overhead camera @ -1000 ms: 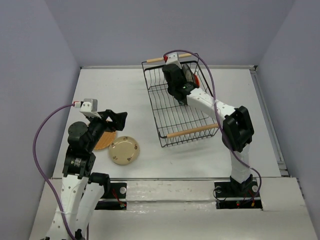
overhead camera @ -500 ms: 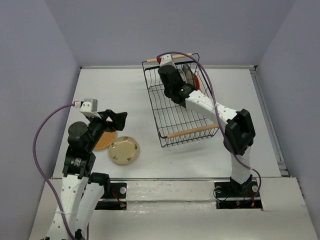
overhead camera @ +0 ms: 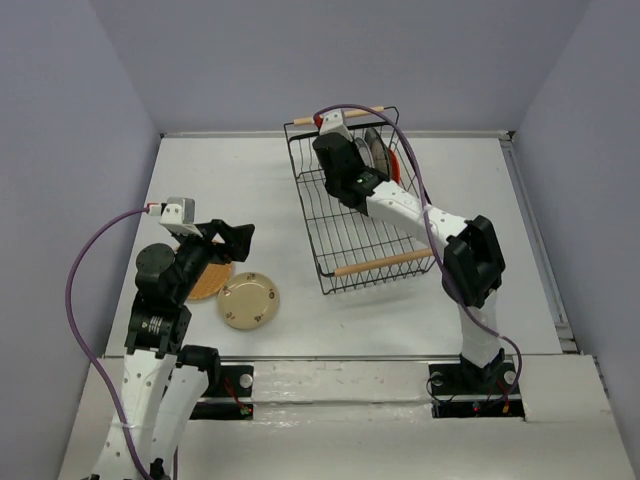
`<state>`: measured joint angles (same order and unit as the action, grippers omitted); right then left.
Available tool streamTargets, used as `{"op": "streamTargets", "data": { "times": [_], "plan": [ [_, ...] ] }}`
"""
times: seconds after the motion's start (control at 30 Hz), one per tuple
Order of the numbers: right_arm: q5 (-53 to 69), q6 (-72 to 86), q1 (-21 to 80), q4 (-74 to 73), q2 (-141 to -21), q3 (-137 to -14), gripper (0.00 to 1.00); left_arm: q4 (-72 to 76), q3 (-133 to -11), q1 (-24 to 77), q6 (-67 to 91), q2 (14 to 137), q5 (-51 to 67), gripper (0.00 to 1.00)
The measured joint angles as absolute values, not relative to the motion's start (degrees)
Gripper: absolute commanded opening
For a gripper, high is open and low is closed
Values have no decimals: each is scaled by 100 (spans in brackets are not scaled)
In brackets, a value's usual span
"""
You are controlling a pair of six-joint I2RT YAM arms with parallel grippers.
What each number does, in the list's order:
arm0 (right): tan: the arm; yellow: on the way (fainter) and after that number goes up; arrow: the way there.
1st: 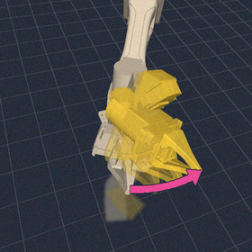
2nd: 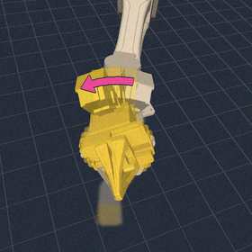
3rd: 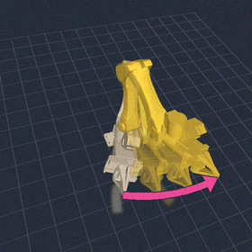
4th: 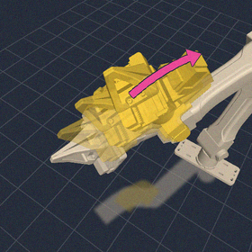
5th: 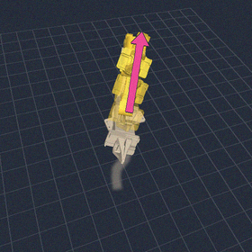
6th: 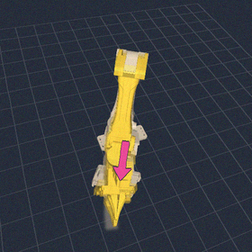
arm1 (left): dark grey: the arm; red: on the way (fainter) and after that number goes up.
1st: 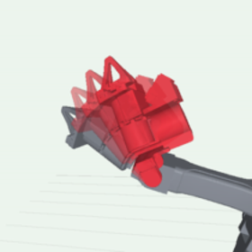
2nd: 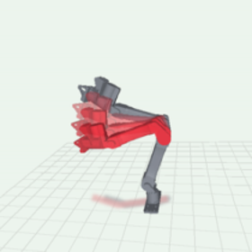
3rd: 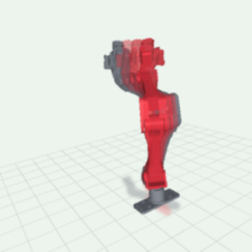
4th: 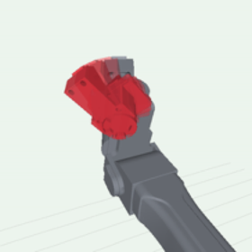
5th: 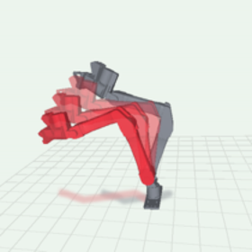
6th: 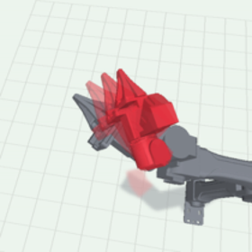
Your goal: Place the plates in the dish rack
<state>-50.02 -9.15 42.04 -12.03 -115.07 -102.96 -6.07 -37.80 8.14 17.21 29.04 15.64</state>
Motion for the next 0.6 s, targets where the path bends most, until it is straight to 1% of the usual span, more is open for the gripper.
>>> {"op": "streamTargets", "data": {
  "times": [0.6],
  "plan": [
    [-5052,-231,4003,-1245,-11548,-9852,7,-628,-3706,814,1723,2910,1564,99]
  ]
}}
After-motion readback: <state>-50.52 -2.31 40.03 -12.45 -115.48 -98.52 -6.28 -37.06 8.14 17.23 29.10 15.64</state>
